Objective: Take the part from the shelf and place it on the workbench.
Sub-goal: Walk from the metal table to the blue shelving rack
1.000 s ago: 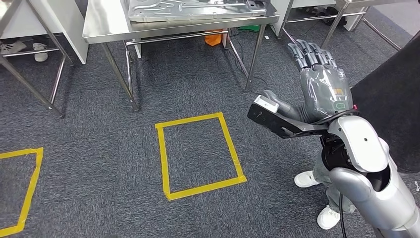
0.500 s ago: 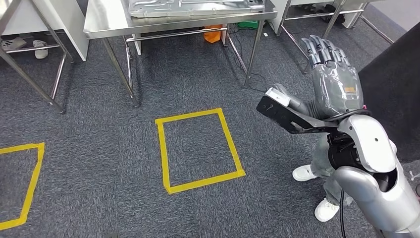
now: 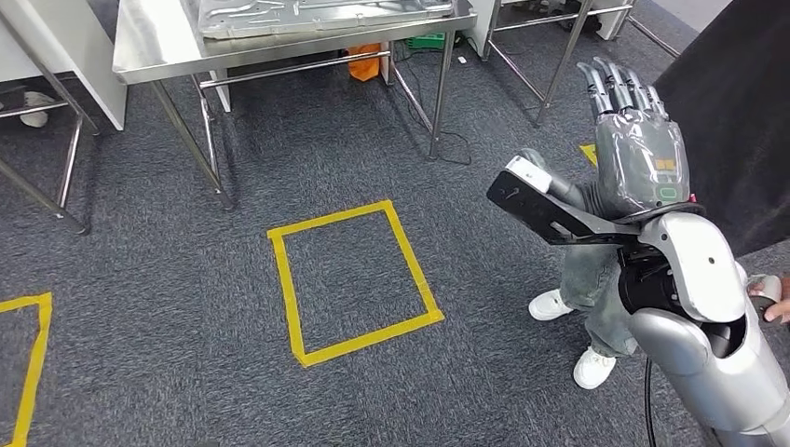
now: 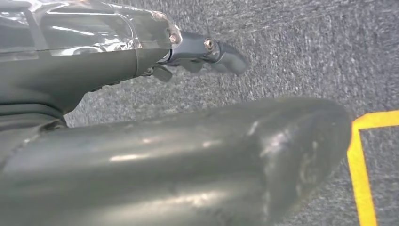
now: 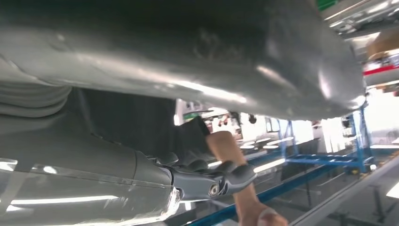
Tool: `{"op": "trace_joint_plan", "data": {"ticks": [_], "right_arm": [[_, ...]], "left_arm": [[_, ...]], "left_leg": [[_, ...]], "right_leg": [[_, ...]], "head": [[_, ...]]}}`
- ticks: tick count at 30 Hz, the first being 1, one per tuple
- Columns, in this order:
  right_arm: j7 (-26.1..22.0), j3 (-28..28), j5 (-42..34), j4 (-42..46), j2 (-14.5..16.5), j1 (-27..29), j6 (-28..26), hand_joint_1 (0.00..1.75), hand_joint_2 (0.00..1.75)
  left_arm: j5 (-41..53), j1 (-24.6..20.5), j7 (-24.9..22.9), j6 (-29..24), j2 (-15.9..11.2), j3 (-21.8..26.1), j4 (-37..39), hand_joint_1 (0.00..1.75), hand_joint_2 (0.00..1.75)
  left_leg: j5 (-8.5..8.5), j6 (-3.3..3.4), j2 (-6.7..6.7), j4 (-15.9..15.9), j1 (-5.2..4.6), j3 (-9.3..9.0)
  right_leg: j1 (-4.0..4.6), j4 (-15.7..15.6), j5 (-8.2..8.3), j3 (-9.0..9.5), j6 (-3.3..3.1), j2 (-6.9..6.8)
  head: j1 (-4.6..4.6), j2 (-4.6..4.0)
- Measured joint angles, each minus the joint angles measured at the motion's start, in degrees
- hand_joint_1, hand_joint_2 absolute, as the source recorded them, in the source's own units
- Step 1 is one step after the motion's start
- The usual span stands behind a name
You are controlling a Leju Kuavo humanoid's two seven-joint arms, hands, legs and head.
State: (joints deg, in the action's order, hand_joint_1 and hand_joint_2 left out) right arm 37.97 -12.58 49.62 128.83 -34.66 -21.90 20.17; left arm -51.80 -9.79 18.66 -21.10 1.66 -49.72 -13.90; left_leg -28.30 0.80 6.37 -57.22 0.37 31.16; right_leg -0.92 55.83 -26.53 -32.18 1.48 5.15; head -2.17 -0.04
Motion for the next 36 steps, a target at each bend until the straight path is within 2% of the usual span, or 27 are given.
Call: {"op": "trace_joint_plan", "data": {"ticks": [1, 2, 3, 4, 6, 7, 8, 9, 10, 12, 13, 15, 16, 17, 19, 21, 22, 23, 24, 25, 26, 28, 29, 30, 32, 34, 36], "right_arm": [[0.0, 0.14, 0.01, 0.04, -0.02, 0.07, -0.03, 0.0, 0.0], [0.0, 0.28, 0.02, 0.08, -0.03, 0.09, -0.04, 0.0, 0.0], [0.0, 0.38, 0.03, 0.13, -0.04, 0.03, -0.03, 0.0, 0.0], [0.0, 0.48, 0.04, 0.17, -0.04, 0.0, -0.02, 0.0, 0.0], [0.0, 0.54, 0.05, 0.2, 0.02, 0.03, 0.03, 0.0, 0.0], [0.0, 0.54, 0.05, 0.2, 0.08, 0.11, 0.05, 0.0, 0.0], [0.0, 0.53, 0.04, 0.19, 0.15, 0.18, 0.08, 0.0, 0.0], [0.0, 0.54, 0.05, 0.19, 0.24, 0.21, 0.08, 0.0, 0.0], [0.0, 0.56, 0.07, 0.2, 0.31, 0.22, 0.09, 0.0, 0.0], [0.0, 0.66, 0.16, 0.3, 0.36, 0.21, 0.09, 0.0, 0.0], [0.0, 0.76, 0.24, 0.37, 0.36, 0.16, 0.09, 0.0, 0.0], [0.0, 1.04, 0.52, 0.51, 0.43, 0.16, 0.09, 0.0, 0.0], [0.0, 1.21, 0.69, 0.57, 0.46, 0.19, 0.09, 0.0, 0.0], [0.0, 1.36, 0.89, 0.63, 0.49, 0.26, 0.1, 0.0, 0.0], [0.0, 1.57, 1.18, 0.81, 0.51, 0.22, 0.11, 0.0, 0.0], [0.0, 1.6, 1.35, 0.92, 0.63, 0.24, 0.15, 0.0, 0.0], [0.0, 1.58, 1.39, 0.93, 0.73, 0.32, 0.16, 0.0, 0.0], [0.0, 1.58, 1.45, 0.92, 0.81, 0.41, 0.16, 0.0, 0.0], [0.0, 1.59, 1.54, 0.92, 0.89, 0.48, 0.13, 0.0, 0.0], [0.0, 1.59, 1.64, 0.93, 0.95, 0.55, 0.08, 0.0, 0.0], [0.0, 1.61, 1.78, 0.95, 0.99, 0.6, 0.0, 0.0, 0.0], [0.0, 1.66, 1.99, 1.0, 1.07, 0.64, -0.27, 0.0, 0.0], [0.0, 1.7, 2.09, 1.07, 1.11, 0.65, -0.45, 0.0, 0.0], [0.0, 1.74, 2.19, 1.15, 1.13, 0.69, -0.61, 0.0, 0.0], [0.0, 1.89, 2.38, 1.33, 1.1, 0.77, -0.8, 0.0, 0.0], [0.0, 2.0, 2.48, 1.43, 1.03, 0.62, -0.9, 0.0, 0.0], [0.0, 1.99, 2.49, 1.43, 1.06, 0.42, -1.05, 0.0, 0.0]], "left_arm": [[0.0, 0.07, -0.01, -0.01, -0.02, -0.01, -0.01, 0.0, 0.0], [0.0, 0.1, 0.01, -0.01, -0.05, -0.01, -0.01, 0.0, 0.0], [0.0, 0.1, 0.03, -0.01, -0.06, -0.01, -0.02, 0.0, 0.0], [0.0, 0.1, 0.05, 0.0, -0.03, -0.01, -0.02, 0.0, 0.0], [0.0, 0.2, 0.09, 0.01, -0.02, 0.0, 0.0, 0.0, 0.0], [0.0, 0.25, 0.1, 0.01, -0.04, 0.0, 0.01, 0.0, 0.0], [0.0, 0.27, 0.1, 0.01, -0.08, 0.0, 0.02, 0.0, 0.0], [0.0, 0.25, 0.1, 0.01, -0.11, 0.0, 0.02, 0.0, 0.0], [0.0, 0.2, 0.1, 0.01, -0.1, 0.0, 0.01, 0.0, 0.0], [0.0, 0.06, 0.1, 0.01, -0.04, -0.01, -0.02, 0.0, 0.0], [0.0, -0.04, 0.1, 0.01, -0.02, -0.02, -0.02, 0.0, 0.0], [0.0, -0.18, 0.11, 0.01, -0.03, -0.04, -0.02, 0.0, 0.0], [0.0, -0.21, 0.12, 0.01, -0.03, -0.04, -0.02, 0.0, 0.0], [0.0, -0.26, 0.12, 0.01, -0.04, -0.04, -0.02, 0.0, 0.0], [0.0, -0.36, 0.14, 0.01, -0.05, -0.04, -0.03, 0.0, 0.0], [0.0, -0.33, 0.15, 0.01, -0.05, -0.04, -0.03, 0.0, 0.0], [0.0, -0.24, 0.14, 0.01, -0.06, -0.04, -0.02, 0.0, 0.0], [0.0, -0.14, 0.13, 0.01, -0.06, -0.04, -0.02, 0.0, 0.0], [0.0, -0.07, 0.13, 0.01, -0.06, -0.04, -0.02, 0.0, 0.0], [0.0, -0.02, 0.12, 0.01, -0.06, -0.04, -0.02, 0.0, 0.0], [0.01, -0.03, 0.12, 0.01, -0.08, -0.04, -0.02, 0.0, 0.0], [0.02, -0.09, 0.13, 0.01, -0.21, -0.04, -0.02, 0.0, 0.0], [0.02, -0.1, 0.13, 0.01, -0.29, -0.04, -0.02, 0.0, 0.0], [0.02, -0.08, 0.13, 0.01, -0.35, -0.04, -0.02, 0.0, 0.0], [0.02, -0.08, 0.14, -0.01, -0.41, -0.04, -0.02, 0.0, 0.0], [0.03, -0.17, 0.17, -0.03, -0.51, -0.04, -0.02, 0.0, 0.0], [0.04, -0.18, 0.24, -0.06, -0.58, -0.04, -0.02, 0.0, 0.0]], "left_leg": [[0.15, 0.27, -0.91, 0.16, -0.01, 0.04], [0.36, 0.57, -1.87, 0.44, 0.0, 0.01], [0.56, 0.87, -2.88, 0.71, 0.03, 0.0], [0.72, 1.11, -3.95, 0.95, 0.05, 0.01], [0.75, 1.26, -5.96, 0.99, -0.19, 0.21], [0.74, 1.28, -7.0, 0.98, -0.32, 0.34], [0.73, 1.29, -8.01, 0.97, -0.42, 0.46], [0.72, 1.29, -8.91, 0.96, -0.51, 0.54], [0.7, 1.26, -9.75, 0.95, -0.58, 0.57], [0.6, 1.1, -10.97, 0.93, -0.75, 0.53], [0.55, 0.96, -11.5, 0.84, -0.9, 0.6], [0.58, 0.59, -12.44, 0.69, -1.21, 0.81], [0.58, 0.38, -12.96, 0.59, -1.26, 0.83], [0.36, 0.08, -12.78, 0.42, -1.19, 0.84], [-1.62, -0.53, -9.6, -2.24, -0.82, 1.78], [-5.32, -0.95, -6.18, -9.25, -0.49, 4.91], [-6.83, -1.03, -5.9, -13.15, -0.45, 6.81], [-7.44, -1.04, -5.92, -15.77, -0.44, 8.21], [-6.91, -0.97, -5.94, -16.46, -0.44, 8.76], [-5.51, -0.83, -5.88, -15.34, -0.44, 8.44], [-3.2, -0.6, -5.3, -12.05, -0.43, 7.08], [0.41, -0.09, -2.14, -4.65, -0.14, 3.84], [1.26, 0.04, -0.89, -1.99, -0.04, 2.65], [1.22, 0.09, -0.34, -0.96, -0.01, 2.16], [1.13, 0.26, -1.89, -0.34, -0.07, 1.86], [1.37, 0.72, -3.66, 0.27, 0.05, 1.62], [1.41, 1.0, -5.62, 0.52, 0.05, 1.54]], "right_leg": [[-0.2, -0.06, 0.19, -0.32, 0.43, 0.69], [-0.24, 0.24, -0.05, -0.67, 0.75, 0.53], [-0.19, 1.44, -0.95, -1.36, 1.0, -0.35], [-0.11, 3.81, -2.52, -2.49, 1.19, -1.68], [-0.02, 11.17, -6.55, -5.65, 1.59, -4.13], [-0.04, 14.52, -7.88, -7.0, 1.76, -4.58], [-0.06, 16.31, -8.26, -7.59, 1.86, -4.82], [-0.07, 16.12, -7.62, -7.19, 1.88, -4.99], [-0.06, 13.83, -6.06, -5.76, 1.84, -5.25], [0.14, 5.94, -2.5, -1.37, 1.59, -6.81], [0.35, 2.58, -1.53, 0.33, 1.31, -7.74], [0.75, -0.07, -1.34, 1.4, 0.65, -8.68], [0.77, -0.25, -1.3, 1.29, 0.23, -8.3], [0.67, -0.26, -1.15, 1.23, -0.12, -7.89], [0.43, -0.46, -0.83, 1.25, -0.78, -6.99], [0.4, -0.5, -0.67, 1.23, -1.21, -6.07], [0.46, -0.48, -0.64, 1.21, -1.31, -5.54], [0.51, -0.43, -0.64, 1.19, -1.35, -4.93], [0.55, -0.37, -0.64, 1.18, -1.35, -4.28], [0.57, -0.29, -0.65, 1.19, -1.34, -3.63], [0.56, -0.19, -0.68, 1.2, -1.3, -2.92], [0.54, 0.15, -0.84, 0.97, -1.04, -1.63], [0.45, 0.32, -0.87, 0.7, -0.78, -0.92], [0.3, 0.4, -0.83, 0.4, -0.46, -0.22], [0.0, 0.38, -0.69, -0.09, 0.22, 0.92], [0.11, 2.01, -1.93, -1.07, 0.77, -0.96], [0.24, 8.15, -5.36, -4.02, 1.26, -3.92]], "head": [[-0.01, 0.0], [-0.1, 0.0], [-0.31, 0.0], [-0.57, 0.0], [-1.1, 0.0], [-1.27, 0.0], [-1.4, 0.0], [-1.55, 0.0], [-1.69, 0.0], [-1.91, 0.0], [-1.99, 0.0], [-1.98, 0.0], [-1.87, 0.0], [-1.76, 0.0], [-1.42, 0.0], [-0.82, 0.0], [-0.57, 0.0], [-0.41, 0.0], [-0.34, 0.0], [-0.3, 0.0], [-0.25, 0.0], [-0.2, 0.0], [-0.18, 0.0], [-0.18, 0.0], [-0.18, 0.0], [-0.52, 0.0], [-1.11, 0.0]]}}
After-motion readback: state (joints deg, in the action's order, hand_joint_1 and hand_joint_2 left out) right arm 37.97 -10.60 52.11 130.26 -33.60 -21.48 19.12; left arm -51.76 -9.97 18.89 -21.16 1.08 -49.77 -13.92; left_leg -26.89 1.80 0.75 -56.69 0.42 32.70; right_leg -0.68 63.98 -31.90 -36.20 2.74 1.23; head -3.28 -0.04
